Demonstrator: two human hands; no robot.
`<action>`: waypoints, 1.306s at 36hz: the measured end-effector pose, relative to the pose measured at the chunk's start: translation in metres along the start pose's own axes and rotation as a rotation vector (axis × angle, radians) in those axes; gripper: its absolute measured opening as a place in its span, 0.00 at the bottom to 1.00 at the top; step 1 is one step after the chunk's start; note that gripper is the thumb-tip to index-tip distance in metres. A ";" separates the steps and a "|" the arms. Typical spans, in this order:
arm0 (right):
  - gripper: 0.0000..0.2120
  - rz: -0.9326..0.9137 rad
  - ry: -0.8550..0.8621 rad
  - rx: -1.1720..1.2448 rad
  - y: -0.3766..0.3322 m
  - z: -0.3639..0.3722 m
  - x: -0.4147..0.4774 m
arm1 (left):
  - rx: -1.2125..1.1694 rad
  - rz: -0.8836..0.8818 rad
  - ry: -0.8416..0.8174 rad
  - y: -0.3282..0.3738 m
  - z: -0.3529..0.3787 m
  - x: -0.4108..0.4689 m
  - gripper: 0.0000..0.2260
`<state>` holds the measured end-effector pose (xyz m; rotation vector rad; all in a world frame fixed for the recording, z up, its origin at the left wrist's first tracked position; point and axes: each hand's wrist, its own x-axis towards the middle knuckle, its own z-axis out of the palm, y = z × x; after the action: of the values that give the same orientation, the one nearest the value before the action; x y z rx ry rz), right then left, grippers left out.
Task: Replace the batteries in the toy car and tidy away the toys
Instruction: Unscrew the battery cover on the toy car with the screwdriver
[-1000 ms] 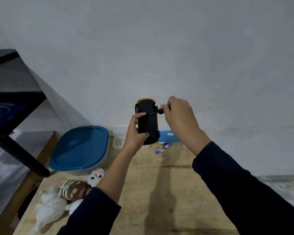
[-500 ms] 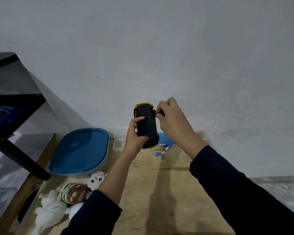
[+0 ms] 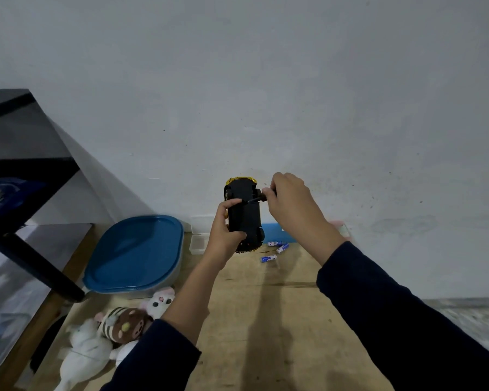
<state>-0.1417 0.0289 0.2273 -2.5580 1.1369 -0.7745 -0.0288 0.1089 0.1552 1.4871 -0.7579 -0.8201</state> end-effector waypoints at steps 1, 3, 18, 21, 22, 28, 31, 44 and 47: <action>0.09 -0.016 0.002 0.036 0.001 0.001 0.000 | -0.004 0.003 -0.001 -0.001 -0.001 0.000 0.32; 0.06 -0.043 0.005 0.135 0.006 0.002 -0.001 | -0.012 0.015 -0.002 -0.004 -0.004 -0.001 0.32; 0.04 0.480 0.140 0.640 0.118 0.047 -0.037 | -0.086 -0.055 0.063 -0.038 -0.043 0.003 0.34; 0.03 0.624 0.090 0.669 0.143 0.079 -0.064 | -0.058 -0.076 0.061 -0.048 -0.044 0.000 0.33; 0.03 0.663 0.079 0.677 0.150 0.089 -0.074 | -0.050 -0.086 0.061 -0.052 -0.044 -0.001 0.33; 0.02 0.726 -0.005 0.607 0.181 0.122 -0.123 | -0.009 -0.135 0.062 -0.068 -0.044 -0.009 0.33; 0.05 0.672 -0.004 0.551 0.187 0.125 -0.139 | -0.024 -0.167 0.045 -0.075 -0.044 -0.011 0.34; 0.13 0.530 -0.135 0.355 0.199 0.130 -0.160 | -0.101 -0.212 -0.019 -0.083 -0.020 -0.005 0.35; 0.07 0.473 -0.086 0.339 0.191 0.126 -0.142 | -0.108 -0.200 -0.050 -0.078 -0.014 -0.005 0.34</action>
<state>-0.2691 0.0064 -0.0088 -1.9226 1.3721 -0.6612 -0.0196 0.1261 0.0782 1.4652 -0.5973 -1.0365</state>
